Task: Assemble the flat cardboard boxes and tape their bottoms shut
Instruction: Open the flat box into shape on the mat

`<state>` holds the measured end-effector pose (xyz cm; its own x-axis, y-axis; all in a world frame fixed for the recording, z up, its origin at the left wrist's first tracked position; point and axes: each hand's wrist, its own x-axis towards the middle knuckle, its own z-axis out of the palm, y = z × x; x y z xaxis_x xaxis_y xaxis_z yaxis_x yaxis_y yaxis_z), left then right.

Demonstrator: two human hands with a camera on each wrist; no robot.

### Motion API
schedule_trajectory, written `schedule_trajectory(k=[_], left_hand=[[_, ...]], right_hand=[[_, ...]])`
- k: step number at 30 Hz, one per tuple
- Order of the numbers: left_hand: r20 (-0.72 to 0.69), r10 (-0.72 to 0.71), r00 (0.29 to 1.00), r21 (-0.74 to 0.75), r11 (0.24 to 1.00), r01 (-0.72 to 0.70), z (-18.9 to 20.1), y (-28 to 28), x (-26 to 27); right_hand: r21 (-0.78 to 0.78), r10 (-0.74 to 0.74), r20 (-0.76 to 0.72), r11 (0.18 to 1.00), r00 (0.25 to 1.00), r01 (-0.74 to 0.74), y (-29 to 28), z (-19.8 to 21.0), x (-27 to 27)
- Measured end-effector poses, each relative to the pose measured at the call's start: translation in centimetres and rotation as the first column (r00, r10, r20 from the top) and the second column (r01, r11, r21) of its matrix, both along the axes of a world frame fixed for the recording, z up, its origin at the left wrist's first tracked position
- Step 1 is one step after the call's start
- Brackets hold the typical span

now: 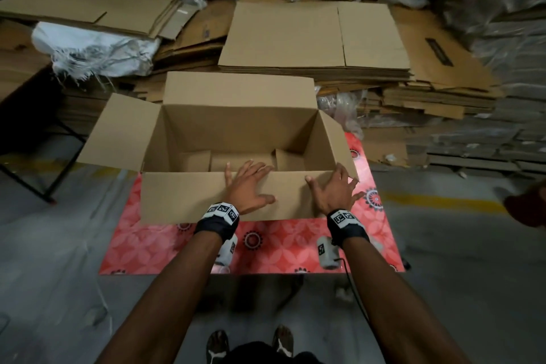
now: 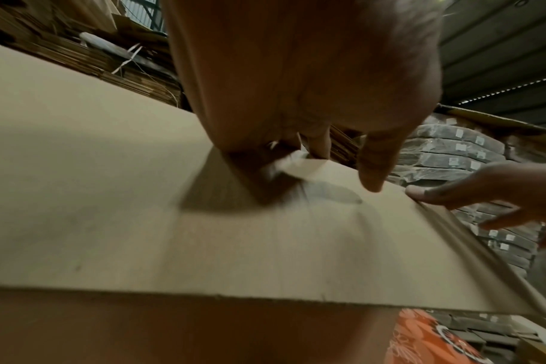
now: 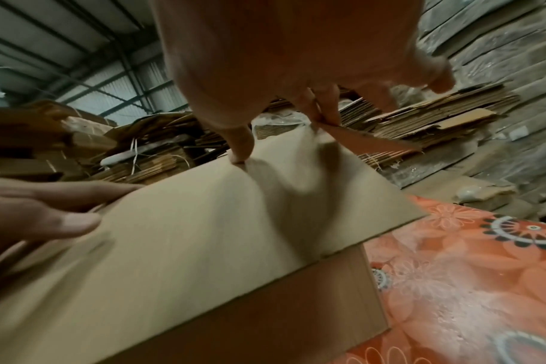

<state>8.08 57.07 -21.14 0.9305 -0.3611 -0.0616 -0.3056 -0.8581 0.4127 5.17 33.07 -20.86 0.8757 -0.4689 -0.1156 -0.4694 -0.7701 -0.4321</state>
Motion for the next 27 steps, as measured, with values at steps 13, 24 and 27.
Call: schedule_trajectory(k=[13, 24, 27], left_hand=[[0.002, -0.227, 0.974, 0.275, 0.936, 0.218, 4.2, 4.6, -2.7], [0.619, 0.405, 0.673, -0.112, 0.894, -0.435, 7.6, 7.7, -0.3], [0.472, 0.623, 0.624, -0.263, 0.775, -0.575, 5.5, 8.9, -0.2]], right_hand=[[-0.293, 0.658, -0.141, 0.686, 0.740, -0.666, 4.9, 3.7, -3.6], [-0.359, 0.214, 0.553, 0.933, 0.805, -0.001, 6.7, 6.3, 0.5], [-0.122, -0.023, 0.540, 0.987, 0.841, 0.105, 6.3, 3.8, 1.4]])
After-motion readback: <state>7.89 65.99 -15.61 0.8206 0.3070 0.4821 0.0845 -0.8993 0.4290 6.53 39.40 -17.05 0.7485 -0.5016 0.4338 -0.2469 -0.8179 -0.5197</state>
